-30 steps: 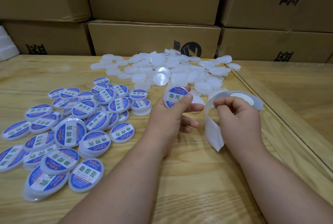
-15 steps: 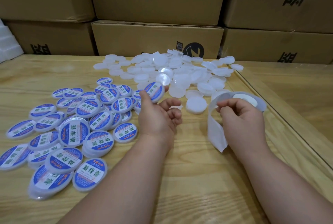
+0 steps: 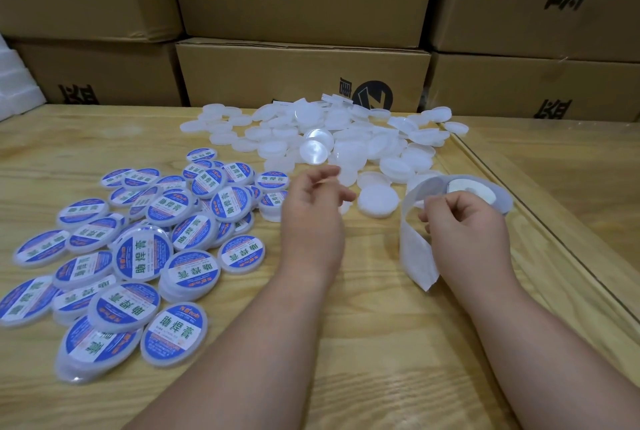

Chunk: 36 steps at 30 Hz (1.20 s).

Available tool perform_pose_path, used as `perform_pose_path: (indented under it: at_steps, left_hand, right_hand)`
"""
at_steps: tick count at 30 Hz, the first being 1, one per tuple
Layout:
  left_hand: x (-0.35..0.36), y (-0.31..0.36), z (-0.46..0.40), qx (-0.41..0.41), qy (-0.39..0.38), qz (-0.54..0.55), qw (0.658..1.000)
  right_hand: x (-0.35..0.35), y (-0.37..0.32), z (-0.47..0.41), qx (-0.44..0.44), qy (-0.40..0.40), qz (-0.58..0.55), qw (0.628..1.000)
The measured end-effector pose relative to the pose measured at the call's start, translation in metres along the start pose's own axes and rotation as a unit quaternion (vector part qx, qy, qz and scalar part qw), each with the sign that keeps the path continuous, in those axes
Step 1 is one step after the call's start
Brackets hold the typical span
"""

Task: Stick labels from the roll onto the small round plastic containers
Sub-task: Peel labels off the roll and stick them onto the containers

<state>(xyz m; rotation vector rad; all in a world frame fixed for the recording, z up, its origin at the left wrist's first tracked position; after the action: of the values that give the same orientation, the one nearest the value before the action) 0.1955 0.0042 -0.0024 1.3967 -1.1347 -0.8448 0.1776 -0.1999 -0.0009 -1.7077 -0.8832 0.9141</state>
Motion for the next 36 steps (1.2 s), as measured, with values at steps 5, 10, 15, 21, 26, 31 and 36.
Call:
perform_pose_path:
  at_steps: [5, 10, 15, 21, 26, 31, 36]
  left_hand:
    - [0.024, 0.000, 0.012, 0.150, -0.072, -0.430, 0.887]
    - [0.023, -0.013, 0.009, 0.083, -0.106, -0.514, 0.847]
    - [0.024, -0.015, 0.010, 0.090, -0.104, -0.518, 0.844]
    - [0.023, -0.019, 0.009, 0.087, -0.107, -0.542, 0.829]
    - [0.026, -0.018, 0.008, 0.104, -0.121, -0.517, 0.841]
    - [0.021, -0.008, 0.010, 0.090, -0.102, -0.355, 0.925]
    - [0.019, -0.001, 0.012, 0.041, -0.111, -0.169, 0.978]
  right_hand:
    - [-0.001, 0.005, -0.003, 0.010, 0.002, 0.029, 1.000]
    - [0.010, 0.002, 0.001, 0.000, -0.049, 0.069, 0.996]
    - [0.019, 0.000, 0.005, -0.052, -0.108, 0.148, 0.982]
    - [0.027, -0.010, 0.014, -0.077, -0.182, 0.102, 0.975]
    - [0.030, -0.013, 0.018, -0.076, -0.215, 0.077, 0.971]
    - [0.029, -0.013, 0.015, -0.090, -0.202, 0.052, 0.974]
    - [0.030, -0.013, 0.017, -0.097, -0.221, 0.015, 0.970]
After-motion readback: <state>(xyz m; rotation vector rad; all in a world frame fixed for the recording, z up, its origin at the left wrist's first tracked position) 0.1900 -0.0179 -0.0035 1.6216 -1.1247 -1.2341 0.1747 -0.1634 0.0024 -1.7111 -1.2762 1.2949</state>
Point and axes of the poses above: each hand's wrist, its own z-axis away from the middle knuckle, its own x-axis out of the palm, y = z × x, the point moved 6 cm from there along -z, towards the middle knuckle, and after that the axes turned 7 degrees about -z, right-handed, at the moved point
